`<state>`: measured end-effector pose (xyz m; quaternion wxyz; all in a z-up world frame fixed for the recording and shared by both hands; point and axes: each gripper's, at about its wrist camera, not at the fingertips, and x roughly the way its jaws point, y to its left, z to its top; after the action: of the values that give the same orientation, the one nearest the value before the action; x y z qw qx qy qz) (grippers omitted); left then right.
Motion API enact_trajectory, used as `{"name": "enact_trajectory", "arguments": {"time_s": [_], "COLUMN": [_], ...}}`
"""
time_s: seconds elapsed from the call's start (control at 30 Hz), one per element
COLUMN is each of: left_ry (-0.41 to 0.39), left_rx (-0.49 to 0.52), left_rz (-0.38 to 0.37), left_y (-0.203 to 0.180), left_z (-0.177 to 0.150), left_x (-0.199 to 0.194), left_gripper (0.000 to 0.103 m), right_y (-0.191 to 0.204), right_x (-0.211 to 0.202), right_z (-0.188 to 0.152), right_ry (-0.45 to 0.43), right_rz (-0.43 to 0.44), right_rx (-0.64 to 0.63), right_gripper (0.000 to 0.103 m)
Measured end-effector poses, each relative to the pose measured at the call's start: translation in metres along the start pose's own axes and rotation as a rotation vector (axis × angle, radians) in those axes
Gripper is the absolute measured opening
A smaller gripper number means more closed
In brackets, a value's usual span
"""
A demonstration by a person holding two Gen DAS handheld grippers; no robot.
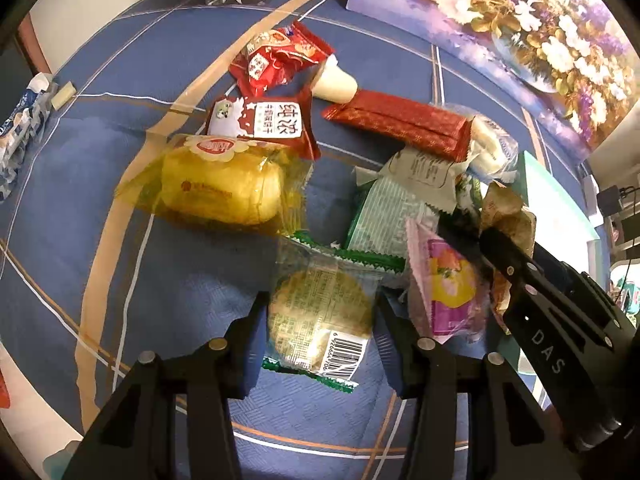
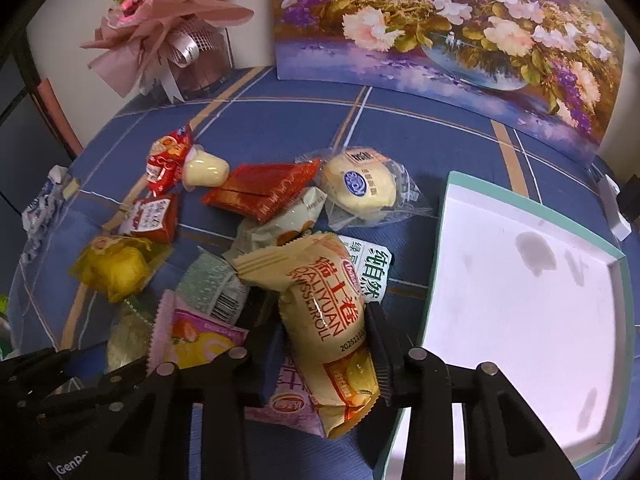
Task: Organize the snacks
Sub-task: 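Grasp the green-wrapped round biscuit with the left tool while the right tool grasps the yellow Swiss roll, then carry both snacks to the white tray and open both tools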
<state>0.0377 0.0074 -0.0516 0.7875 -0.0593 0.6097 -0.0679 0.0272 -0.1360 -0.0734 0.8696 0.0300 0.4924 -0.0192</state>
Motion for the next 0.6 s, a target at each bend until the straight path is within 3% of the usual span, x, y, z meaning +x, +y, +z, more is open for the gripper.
{"name": "enact_trajectory", "arguments": {"time_s": [0.17, 0.6], "left_ry": [-0.041, -0.193], "left_rx": [-0.007, 0.007], "left_rz": [-0.015, -0.07], "left_y": [0.001, -0.001], "left_z": [0.0, 0.002], "left_x": [-0.015, -0.045], "left_gripper": [0.051, 0.051], "right_y": [-0.001, -0.002], "right_x": [-0.014, -0.062], "right_z": [0.004, 0.016], "right_ry": [-0.03, -0.145], "right_rz": [0.036, 0.096], "right_rx": [0.018, 0.046], "right_gripper": [0.034, 0.034]}}
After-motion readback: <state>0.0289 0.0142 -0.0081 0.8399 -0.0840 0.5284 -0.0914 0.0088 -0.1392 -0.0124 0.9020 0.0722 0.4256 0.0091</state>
